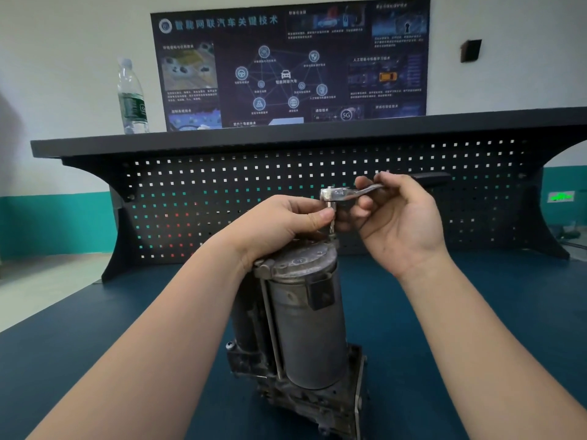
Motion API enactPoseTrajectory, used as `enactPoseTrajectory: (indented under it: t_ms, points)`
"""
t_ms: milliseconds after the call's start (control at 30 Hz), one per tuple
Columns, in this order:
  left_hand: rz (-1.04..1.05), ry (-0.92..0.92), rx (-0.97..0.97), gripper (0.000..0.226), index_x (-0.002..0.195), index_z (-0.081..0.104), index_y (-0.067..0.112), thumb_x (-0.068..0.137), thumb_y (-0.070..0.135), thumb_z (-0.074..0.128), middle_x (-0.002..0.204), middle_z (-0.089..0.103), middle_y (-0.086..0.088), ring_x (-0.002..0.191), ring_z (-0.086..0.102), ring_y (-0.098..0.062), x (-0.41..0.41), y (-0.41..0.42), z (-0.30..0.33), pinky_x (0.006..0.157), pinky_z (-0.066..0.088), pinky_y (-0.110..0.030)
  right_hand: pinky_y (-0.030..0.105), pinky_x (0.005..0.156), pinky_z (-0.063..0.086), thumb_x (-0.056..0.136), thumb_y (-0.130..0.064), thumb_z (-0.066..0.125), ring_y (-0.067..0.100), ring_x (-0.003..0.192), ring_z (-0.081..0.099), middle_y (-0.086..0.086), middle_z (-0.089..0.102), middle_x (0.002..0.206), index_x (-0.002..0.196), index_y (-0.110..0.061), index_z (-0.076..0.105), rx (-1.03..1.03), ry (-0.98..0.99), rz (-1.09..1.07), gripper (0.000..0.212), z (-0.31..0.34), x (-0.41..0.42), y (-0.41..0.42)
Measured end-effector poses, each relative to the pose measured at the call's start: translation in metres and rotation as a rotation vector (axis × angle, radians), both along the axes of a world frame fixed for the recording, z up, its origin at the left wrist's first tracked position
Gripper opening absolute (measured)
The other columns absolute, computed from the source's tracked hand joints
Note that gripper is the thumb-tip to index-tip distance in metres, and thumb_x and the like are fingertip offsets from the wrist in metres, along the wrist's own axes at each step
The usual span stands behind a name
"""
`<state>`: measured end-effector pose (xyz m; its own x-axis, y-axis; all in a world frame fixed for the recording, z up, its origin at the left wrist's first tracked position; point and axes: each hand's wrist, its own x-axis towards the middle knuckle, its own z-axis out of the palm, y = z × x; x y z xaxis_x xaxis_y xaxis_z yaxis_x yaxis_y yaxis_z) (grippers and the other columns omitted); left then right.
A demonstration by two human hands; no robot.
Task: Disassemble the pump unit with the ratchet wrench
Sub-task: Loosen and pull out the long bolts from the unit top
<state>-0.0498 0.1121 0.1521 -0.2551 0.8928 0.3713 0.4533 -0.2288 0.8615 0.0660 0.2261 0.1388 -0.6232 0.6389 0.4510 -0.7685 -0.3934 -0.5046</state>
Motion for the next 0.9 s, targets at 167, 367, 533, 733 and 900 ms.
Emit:
enactPoseTrajectory:
  t_ms: [167, 367, 533, 733, 900]
  points:
    - [0.003, 0.01, 0.001, 0.015, 0.089, 0.075, 0.017, 0.088, 0.02, 0.06, 0.085, 0.076, 0.004, 0.078, 0.068, -0.003, -0.001, 0.0, -0.001, 0.068, 0.05, -0.012, 0.021, 0.045, 0.044, 0.098, -0.015, 0.05, 0.011, 0.046, 0.054, 0.006, 0.069, 0.069, 0.081, -0.012, 0.053, 0.074, 0.086, -0.318, 0.018, -0.007, -0.009, -0.01]
    - [0.005, 0.099, 0.05, 0.026, 0.062, 0.076, 0.029, 0.076, 0.007, 0.07, 0.063, 0.068, 0.013, 0.061, 0.061, 0.004, 0.0, -0.003, -0.001, 0.059, 0.047, -0.011, 0.036, 0.058, 0.05, 0.084, -0.007, 0.069, 0.03, 0.063, 0.062, 0.019, 0.062, 0.075, 0.091, -0.011, 0.052, 1.198, 0.377, -1.131, 0.019, -0.024, -0.009, -0.023]
    - [-0.018, 0.038, 0.01, 0.016, 0.094, 0.074, 0.028, 0.081, 0.029, 0.064, 0.08, 0.07, 0.011, 0.069, 0.061, -0.001, -0.001, -0.003, -0.001, 0.068, 0.049, -0.014, 0.036, 0.057, 0.052, 0.091, -0.017, 0.058, 0.024, 0.059, 0.064, 0.015, 0.066, 0.076, 0.088, -0.007, 0.055, 0.804, 0.269, -0.879, 0.011, -0.017, -0.007, -0.018]
    - [-0.001, 0.029, 0.011, 0.018, 0.103, 0.071, 0.021, 0.092, 0.018, 0.057, 0.091, 0.073, 0.007, 0.076, 0.062, 0.002, -0.001, -0.002, -0.001, 0.071, 0.048, -0.011, 0.019, 0.042, 0.041, 0.095, -0.018, 0.043, 0.012, 0.044, 0.051, 0.009, 0.067, 0.066, 0.074, -0.008, 0.054, -0.018, 0.098, -0.057, 0.026, -0.005, -0.007, -0.001]
    - [0.001, 0.029, 0.013, 0.016, 0.09, 0.076, 0.022, 0.088, 0.021, 0.06, 0.087, 0.075, 0.006, 0.074, 0.065, 0.002, -0.002, 0.001, -0.001, 0.068, 0.049, -0.01, 0.019, 0.043, 0.042, 0.096, -0.019, 0.051, 0.011, 0.044, 0.051, 0.005, 0.065, 0.063, 0.072, -0.01, 0.055, -0.012, 0.058, -0.159, 0.026, -0.005, -0.012, -0.002]
